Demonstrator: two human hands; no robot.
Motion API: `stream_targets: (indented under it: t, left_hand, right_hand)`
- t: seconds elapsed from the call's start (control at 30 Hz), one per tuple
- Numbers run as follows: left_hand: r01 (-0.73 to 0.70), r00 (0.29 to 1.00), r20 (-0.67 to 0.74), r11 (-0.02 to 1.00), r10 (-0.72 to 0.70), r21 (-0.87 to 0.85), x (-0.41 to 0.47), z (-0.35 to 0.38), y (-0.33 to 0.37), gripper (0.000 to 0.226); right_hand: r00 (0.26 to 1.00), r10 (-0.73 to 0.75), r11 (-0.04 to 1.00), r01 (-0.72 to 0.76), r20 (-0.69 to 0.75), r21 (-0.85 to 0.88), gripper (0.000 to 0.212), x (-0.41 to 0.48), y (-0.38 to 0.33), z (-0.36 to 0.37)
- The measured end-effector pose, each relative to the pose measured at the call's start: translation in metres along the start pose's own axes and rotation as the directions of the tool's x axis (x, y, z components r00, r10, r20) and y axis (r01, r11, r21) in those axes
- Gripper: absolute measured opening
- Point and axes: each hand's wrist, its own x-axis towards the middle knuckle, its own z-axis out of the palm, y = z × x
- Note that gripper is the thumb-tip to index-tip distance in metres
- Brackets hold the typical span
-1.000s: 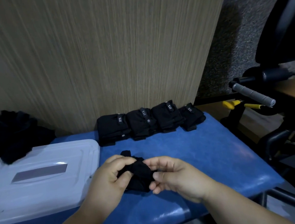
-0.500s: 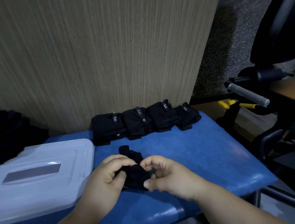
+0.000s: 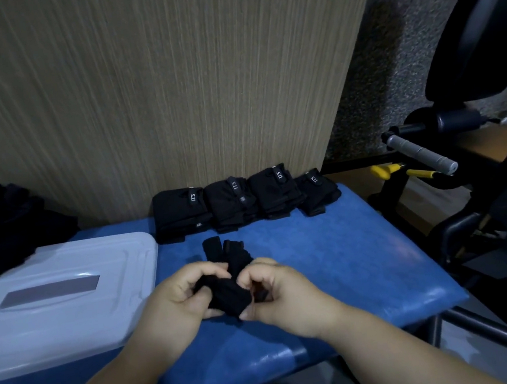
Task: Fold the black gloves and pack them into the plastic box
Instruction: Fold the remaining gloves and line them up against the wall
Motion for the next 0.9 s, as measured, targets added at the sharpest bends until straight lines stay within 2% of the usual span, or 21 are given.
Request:
stream_targets:
  t: [0.1, 0.2, 0.27, 0.37, 0.47, 0.6, 0.73, 0.83, 0.9]
  left_hand:
    - [-0.02, 0.997, -0.08, 1.0, 0.022, 0.02, 0.0, 0.002, 0.001, 0.036]
    - [-0.079, 0.981, -0.162, 0.981, 0.108, 0.178, -0.002, 0.001, 0.0, 0.027]
    - [-0.099, 0.972, -0.174, 0.947, 0.158, 0.305, -0.002, 0.001, -0.003, 0.03]
    - [-0.176, 0.953, -0.14, 0.866, 0.269, 0.468, -0.001, 0.003, -0.007, 0.039]
    - [-0.241, 0.939, -0.074, 0.797, 0.336, 0.554, -0.004, 0.006, -0.007, 0.039]
    - [-0.278, 0.936, -0.024, 0.777, 0.352, 0.565, -0.008, 0.011, -0.008, 0.036]
    - [-0.239, 0.969, 0.044, 0.872, 0.244, 0.427, -0.008, 0.004, -0.009, 0.031]
    - [-0.02, 0.997, 0.08, 0.938, -0.009, 0.346, -0.009, -0.001, 0.001, 0.056]
    - [0.135, 0.982, 0.088, 0.949, -0.166, 0.284, -0.007, -0.001, 0.004, 0.064]
  right_hand:
    - [0.989, -0.034, 0.996, 0.022, -0.145, -0.087, 0.03, 0.002, 0.003, -0.002]
    - [0.968, -0.016, 0.995, -0.01, -0.252, -0.101, 0.031, 0.001, 0.001, 0.0]
    - [0.95, -0.017, 0.995, -0.016, -0.313, -0.103, 0.031, 0.001, -0.001, 0.003]
    - [0.916, 0.016, 0.994, -0.057, -0.402, -0.09, 0.035, 0.002, -0.001, 0.005]
    - [0.856, 0.044, 0.99, -0.108, -0.515, -0.095, 0.043, 0.004, 0.004, 0.002]
    - [0.838, 0.083, 0.982, -0.161, -0.539, -0.098, 0.041, 0.005, 0.006, -0.003]
    - [0.855, 0.158, 0.983, -0.183, -0.494, -0.002, 0.027, 0.006, 0.008, -0.002]
    - [0.835, 0.227, 0.969, -0.139, -0.501, 0.206, 0.029, 0.007, 0.005, -0.005]
    - [0.85, 0.254, 0.932, -0.089, -0.461, 0.35, 0.028, 0.007, 0.001, -0.006]
